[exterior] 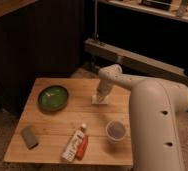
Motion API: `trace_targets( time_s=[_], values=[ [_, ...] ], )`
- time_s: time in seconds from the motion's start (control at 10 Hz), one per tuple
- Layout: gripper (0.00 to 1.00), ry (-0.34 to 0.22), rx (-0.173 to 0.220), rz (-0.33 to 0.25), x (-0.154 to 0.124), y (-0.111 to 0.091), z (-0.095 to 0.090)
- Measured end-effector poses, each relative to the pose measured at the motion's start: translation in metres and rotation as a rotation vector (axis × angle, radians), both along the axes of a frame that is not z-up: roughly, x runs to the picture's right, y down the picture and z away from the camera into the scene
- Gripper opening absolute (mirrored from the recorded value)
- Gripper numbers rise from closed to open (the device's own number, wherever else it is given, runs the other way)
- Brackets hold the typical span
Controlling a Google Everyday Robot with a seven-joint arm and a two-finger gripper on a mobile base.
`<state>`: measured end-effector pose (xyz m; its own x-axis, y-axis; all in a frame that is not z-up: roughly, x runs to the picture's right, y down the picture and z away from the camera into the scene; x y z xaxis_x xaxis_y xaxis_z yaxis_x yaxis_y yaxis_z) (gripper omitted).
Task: Wipe the white sponge on the table
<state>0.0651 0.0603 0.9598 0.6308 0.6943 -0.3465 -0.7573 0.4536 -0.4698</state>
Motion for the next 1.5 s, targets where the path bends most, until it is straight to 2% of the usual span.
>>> trace_targets(
  time_s=[0.4, 0.5, 0.7, 0.9, 1.0, 1.3, 1.4, 1.5],
  values=[
    [0.77, 0.004, -0.002, -0.002, 0.003, 0.001, 0.0],
    [0.8, 0.004, -0.002, -0.002, 0.003, 0.001, 0.0],
    [0.79, 0.006, -0.002, -0.002, 0.004, 0.001, 0.0],
    [0.63, 0.039, -0.013, 0.007, 0.016, -0.001, 0.002],
    [0.51, 0.05, -0.02, 0.009, 0.021, 0.0, 0.003],
    [0.24, 0.051, -0.017, 0.009, 0.021, -0.002, 0.002],
    [0.11, 0.051, -0.018, 0.009, 0.021, -0.002, 0.001],
    [0.03, 0.051, -0.018, 0.009, 0.021, -0.003, 0.001]
  ],
)
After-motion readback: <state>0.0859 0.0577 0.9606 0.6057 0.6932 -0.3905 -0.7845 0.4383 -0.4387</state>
